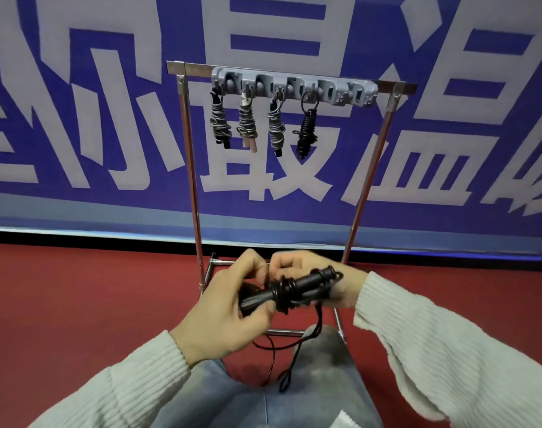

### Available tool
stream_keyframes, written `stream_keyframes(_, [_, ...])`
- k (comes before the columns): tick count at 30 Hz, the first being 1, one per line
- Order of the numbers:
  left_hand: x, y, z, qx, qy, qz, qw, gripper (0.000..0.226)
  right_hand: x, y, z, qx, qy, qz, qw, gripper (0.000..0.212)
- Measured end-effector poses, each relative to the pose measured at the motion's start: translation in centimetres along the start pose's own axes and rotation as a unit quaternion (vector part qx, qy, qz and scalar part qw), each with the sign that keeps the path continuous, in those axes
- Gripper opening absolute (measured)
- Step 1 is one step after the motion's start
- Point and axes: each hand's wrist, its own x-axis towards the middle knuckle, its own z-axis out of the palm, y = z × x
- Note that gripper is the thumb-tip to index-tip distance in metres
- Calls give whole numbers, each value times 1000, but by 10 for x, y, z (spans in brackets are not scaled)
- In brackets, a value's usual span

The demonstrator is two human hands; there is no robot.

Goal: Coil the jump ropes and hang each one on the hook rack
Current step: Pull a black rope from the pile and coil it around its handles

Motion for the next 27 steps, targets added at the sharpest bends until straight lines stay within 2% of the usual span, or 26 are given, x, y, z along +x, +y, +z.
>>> stream_keyframes(2, [2,2,-1,-112,47,-18,992,20,-5,16,14,112,-16,41,993,9])
stream_keyframes(4, [7,-5,-3,-205,108,-72,970,30,-10,24,29,151,3,37,988,21])
stream_keyframes(5, [10,-10,-5,-228,139,-109,957,34,-12,26,35,110,34,29,993,25])
stream_keyframes(7, [16,-27,-9,-232,199,-177,936,28,-17,27,41,-60,105,3,993,25])
stream_keyframes(8, [19,-37,-12,-193,220,-201,935,24,-22,25,41,-184,129,-15,974,24])
stream_keyframes(9, [21,-46,-13,-121,226,-210,944,22,-26,24,39,-328,142,-32,933,24])
stream_keyframes(11, [19,-62,-10,69,192,-184,962,22,-32,6,36,-575,136,-71,804,24])
stream_keyframes(12, [16,-64,-6,152,160,-153,963,22,-33,-7,35,-624,130,-91,765,25])
stream_keyframes(13, [13,-62,0,213,122,-106,964,20,-33,-21,32,-624,131,-106,763,23])
stream_keyframes(14, [10,-61,6,244,81,-55,965,16,-31,-34,26,-576,132,-112,799,18])
stream_keyframes(16, [5,-47,14,211,32,8,977,8,-26,-54,12,-403,90,-106,904,12])
stream_keyframes(18, [3,-32,14,129,53,20,990,10,-21,-57,3,-256,53,-110,959,13])
stream_keyframes(21, [4,-4,11,-83,120,-51,988,19,-12,-32,2,-115,44,-101,987,10])
stream_keyframes(24, [19,7,8,-222,203,-142,943,27,-7,-4,19,55,54,-40,996,13])
stream_keyframes(25, [24,5,4,-244,239,-155,927,30,-7,2,26,60,72,-20,995,21])
stream_keyframes(27, [35,-6,-8,-274,309,-171,895,36,-6,13,38,-21,95,-10,995,35])
